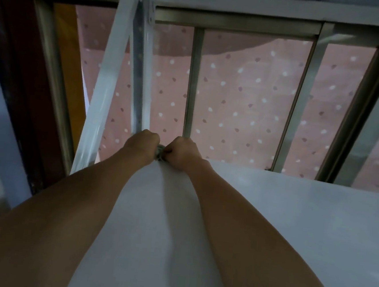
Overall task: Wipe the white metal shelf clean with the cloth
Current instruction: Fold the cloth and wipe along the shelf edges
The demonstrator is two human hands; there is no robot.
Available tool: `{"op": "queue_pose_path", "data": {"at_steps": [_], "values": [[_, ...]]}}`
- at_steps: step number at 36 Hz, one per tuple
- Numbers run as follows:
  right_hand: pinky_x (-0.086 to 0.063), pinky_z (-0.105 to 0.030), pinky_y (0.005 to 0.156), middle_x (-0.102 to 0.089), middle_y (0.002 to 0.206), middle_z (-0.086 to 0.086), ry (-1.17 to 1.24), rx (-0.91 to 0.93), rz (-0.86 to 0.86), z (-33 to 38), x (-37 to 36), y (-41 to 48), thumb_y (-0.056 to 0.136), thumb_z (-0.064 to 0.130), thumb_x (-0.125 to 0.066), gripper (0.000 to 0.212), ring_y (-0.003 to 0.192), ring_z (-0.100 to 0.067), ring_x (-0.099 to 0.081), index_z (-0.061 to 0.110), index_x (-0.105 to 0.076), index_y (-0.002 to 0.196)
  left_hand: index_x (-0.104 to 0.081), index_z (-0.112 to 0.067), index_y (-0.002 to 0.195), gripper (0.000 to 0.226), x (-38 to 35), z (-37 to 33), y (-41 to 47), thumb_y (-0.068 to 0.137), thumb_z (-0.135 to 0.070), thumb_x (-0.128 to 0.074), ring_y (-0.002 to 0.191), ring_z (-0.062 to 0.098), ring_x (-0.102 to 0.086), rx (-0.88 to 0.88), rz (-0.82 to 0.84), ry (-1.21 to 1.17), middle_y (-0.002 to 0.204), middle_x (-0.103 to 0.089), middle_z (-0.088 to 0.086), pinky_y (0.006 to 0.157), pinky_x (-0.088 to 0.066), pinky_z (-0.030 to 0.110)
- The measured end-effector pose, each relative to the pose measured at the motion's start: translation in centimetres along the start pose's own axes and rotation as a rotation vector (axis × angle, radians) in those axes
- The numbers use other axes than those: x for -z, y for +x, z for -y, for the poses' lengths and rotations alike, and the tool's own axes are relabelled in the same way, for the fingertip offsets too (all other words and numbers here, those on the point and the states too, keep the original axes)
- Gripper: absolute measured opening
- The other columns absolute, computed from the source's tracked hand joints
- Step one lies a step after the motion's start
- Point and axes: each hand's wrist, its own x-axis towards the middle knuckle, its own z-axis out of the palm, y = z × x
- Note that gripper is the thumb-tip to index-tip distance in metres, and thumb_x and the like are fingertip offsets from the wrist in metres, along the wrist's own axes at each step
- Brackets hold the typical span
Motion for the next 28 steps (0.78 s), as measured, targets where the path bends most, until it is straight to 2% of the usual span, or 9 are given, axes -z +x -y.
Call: {"op": "queue_pose_path", "data": {"at_steps": [4,6,8,11,14,17,21,25,28], "values": [[-0.032,-0.019,0.051,-0.067,0.082,-0.004,0.025,0.047,0.037,1.3,0.0,-1.0,0.075,0.036,-0.066,0.02,0.077,-0.022,-0.061,0.022,-0.078,0.083,-0.063,0.002,0.087,0.002,1.4,1.2,-1.6,0.089,0.001,-0.062,0.079,0.032,-0.061,0.013,0.042,-0.018,0.072,-0.046,0.008,0.077,-0.054,0.037],[-0.034,-0.019,0.054,-0.068,0.08,-0.003,0.034,0.084,0.043,2.0,-0.2,-1.6,0.077,0.035,-0.067,0.018,0.079,-0.022,-0.061,0.023,-0.079,0.083,-0.046,-0.001,0.064,0.029,2.0,1.5,-2.8,0.086,0.006,-0.063,0.062,0.021,-0.05,0.023,0.066,-0.01,0.067,-0.042,0.008,0.067,-0.047,0.033],[-0.04,-0.02,0.061,-0.068,0.078,-0.003,0.04,0.107,0.04,2.5,-0.5,-2.5,0.078,0.032,-0.067,0.017,0.08,-0.022,-0.061,0.022,-0.08,0.082,-0.042,-0.006,0.06,0.036,2.4,1.6,-3.9,0.083,0.009,-0.066,0.057,0.018,-0.044,0.03,0.068,-0.036,0.068,-0.043,0.008,0.06,-0.041,0.029],[-0.037,-0.022,0.059,-0.061,0.068,0.0,0.05,0.13,0.017,3.1,-0.5,-4.2,0.079,0.03,-0.067,0.016,0.079,-0.022,-0.061,0.021,-0.079,0.079,-0.057,-0.003,0.085,0.015,2.9,1.6,-5.5,0.083,0.003,-0.071,0.057,0.017,-0.045,0.03,0.096,0.016,0.07,-0.046,0.008,0.065,-0.044,0.031],[-0.032,-0.021,0.051,-0.053,0.062,0.003,0.035,0.154,0.012,4.0,-0.1,-6.4,0.081,0.03,-0.067,0.016,0.074,-0.021,-0.056,0.02,-0.079,0.08,-0.063,-0.005,0.104,0.021,3.1,1.9,-7.4,0.085,0.001,-0.07,0.06,0.018,-0.046,-0.011,0.083,0.071,0.071,-0.044,0.006,0.071,-0.048,0.033],[-0.03,-0.02,0.049,-0.053,0.065,0.0,0.013,0.118,0.02,5.4,0.4,-8.7,0.079,0.032,-0.067,0.017,0.071,-0.019,-0.052,0.018,-0.075,0.074,-0.064,-0.003,0.115,0.027,3.3,1.9,-9.9,0.088,0.0,-0.066,0.089,0.032,-0.063,-0.05,0.049,0.09,0.093,-0.059,0.013,0.083,-0.055,0.039],[-0.034,-0.024,0.05,-0.049,0.061,-0.001,0.051,0.02,0.064,7.3,1.1,-12.0,0.075,0.025,-0.067,0.024,0.068,-0.019,-0.052,0.018,-0.053,0.057,-0.063,0.0,0.12,0.031,3.6,1.7,-13.9,0.089,-0.002,-0.063,0.108,0.038,-0.064,-0.028,0.007,0.075,0.117,-0.062,0.02,0.083,-0.052,0.04],[-0.038,-0.025,0.058,-0.062,0.079,-0.006,0.036,0.003,0.083,9.2,1.2,-15.3,0.077,0.034,-0.066,0.02,0.077,-0.02,-0.057,0.014,-0.068,0.074,-0.062,0.0,0.121,0.029,4.5,2.3,-17.8,0.092,-0.004,-0.061,0.109,0.039,-0.063,0.005,0.013,0.035,0.118,-0.06,0.021,0.083,-0.051,0.038],[-0.031,-0.026,0.053,-0.057,0.071,-0.004,0.025,0.05,0.079,10.0,1.4,-18.0,0.081,0.033,-0.063,0.024,0.073,-0.019,-0.05,0.016,-0.065,0.064,-0.062,0.0,0.119,0.027,5.4,2.4,-20.7,0.093,-0.002,-0.059,0.109,0.037,-0.063,0.029,0.019,0.012,0.113,-0.06,0.019,0.083,-0.051,0.038]]}}
